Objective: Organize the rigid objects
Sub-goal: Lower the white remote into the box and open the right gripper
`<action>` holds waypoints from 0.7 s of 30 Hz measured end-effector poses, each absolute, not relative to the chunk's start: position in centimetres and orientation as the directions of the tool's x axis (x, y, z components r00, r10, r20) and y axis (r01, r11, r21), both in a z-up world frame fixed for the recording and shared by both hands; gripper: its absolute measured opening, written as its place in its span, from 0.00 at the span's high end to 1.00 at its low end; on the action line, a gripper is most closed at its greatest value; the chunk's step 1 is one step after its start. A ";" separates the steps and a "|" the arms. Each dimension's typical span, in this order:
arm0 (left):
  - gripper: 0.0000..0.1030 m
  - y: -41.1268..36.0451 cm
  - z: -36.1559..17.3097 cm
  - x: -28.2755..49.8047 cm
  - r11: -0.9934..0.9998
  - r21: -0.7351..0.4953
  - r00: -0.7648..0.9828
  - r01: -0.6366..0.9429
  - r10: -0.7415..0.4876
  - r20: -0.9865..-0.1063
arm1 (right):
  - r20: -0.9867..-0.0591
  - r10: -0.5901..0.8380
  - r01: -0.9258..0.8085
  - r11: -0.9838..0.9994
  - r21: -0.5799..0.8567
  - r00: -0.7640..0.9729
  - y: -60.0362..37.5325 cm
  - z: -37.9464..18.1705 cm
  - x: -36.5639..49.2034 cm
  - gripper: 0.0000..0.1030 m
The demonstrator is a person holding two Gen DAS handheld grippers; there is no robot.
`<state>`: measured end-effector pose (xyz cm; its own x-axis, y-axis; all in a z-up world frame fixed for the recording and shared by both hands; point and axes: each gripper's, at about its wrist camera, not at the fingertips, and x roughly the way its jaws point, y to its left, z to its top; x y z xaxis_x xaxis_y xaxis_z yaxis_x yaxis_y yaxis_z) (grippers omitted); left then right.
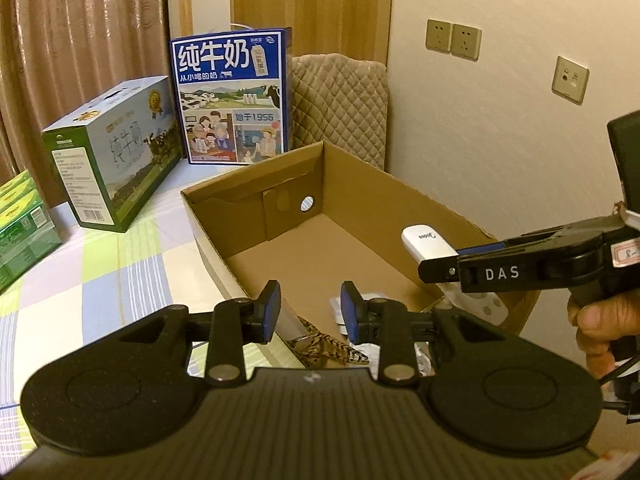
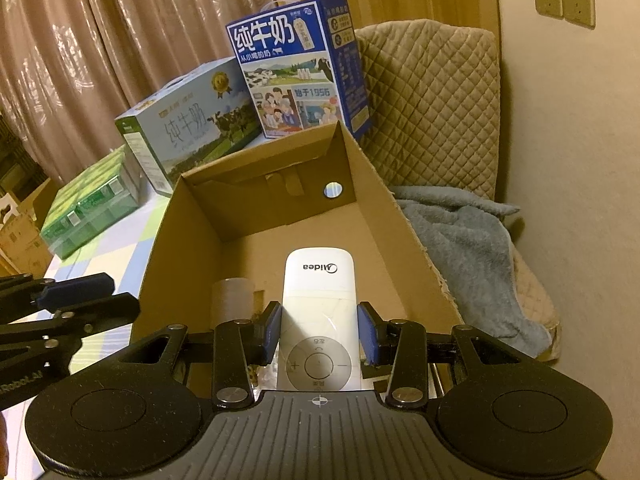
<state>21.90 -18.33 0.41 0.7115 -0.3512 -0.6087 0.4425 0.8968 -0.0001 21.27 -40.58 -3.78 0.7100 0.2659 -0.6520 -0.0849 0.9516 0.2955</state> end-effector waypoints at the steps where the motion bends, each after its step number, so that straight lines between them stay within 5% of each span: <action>1: 0.72 -18.3 0.4 21.9 0.898 -0.001 0.713 0.440 -0.350 -0.607 | -0.652 0.264 -0.085 0.952 0.293 0.711 -40.5 -3.9 21.4 0.64; 5: 0.67 -18.0 0.5 21.7 0.904 -0.002 0.722 0.428 -0.343 -0.601 | -0.643 0.262 -0.097 0.955 0.280 0.720 -40.6 -4.0 21.8 0.61; 8: 0.61 -17.7 0.7 21.5 0.910 -0.004 0.730 0.414 -0.335 -0.597 | -0.629 0.252 -0.088 0.956 0.280 0.735 -41.0 -3.6 21.6 0.48; 21: 0.26 -15.3 1.4 18.6 0.947 -0.099 0.750 0.307 -0.304 -0.587 | -0.606 0.245 -0.067 0.951 0.302 0.757 -41.8 -1.1 17.9 0.45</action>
<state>18.59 -15.33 1.36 0.7503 -0.3045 -0.5868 0.3069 0.9466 -0.0988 17.91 -41.75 -1.12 0.7571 0.2451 -0.6055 -0.0666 0.9511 0.3017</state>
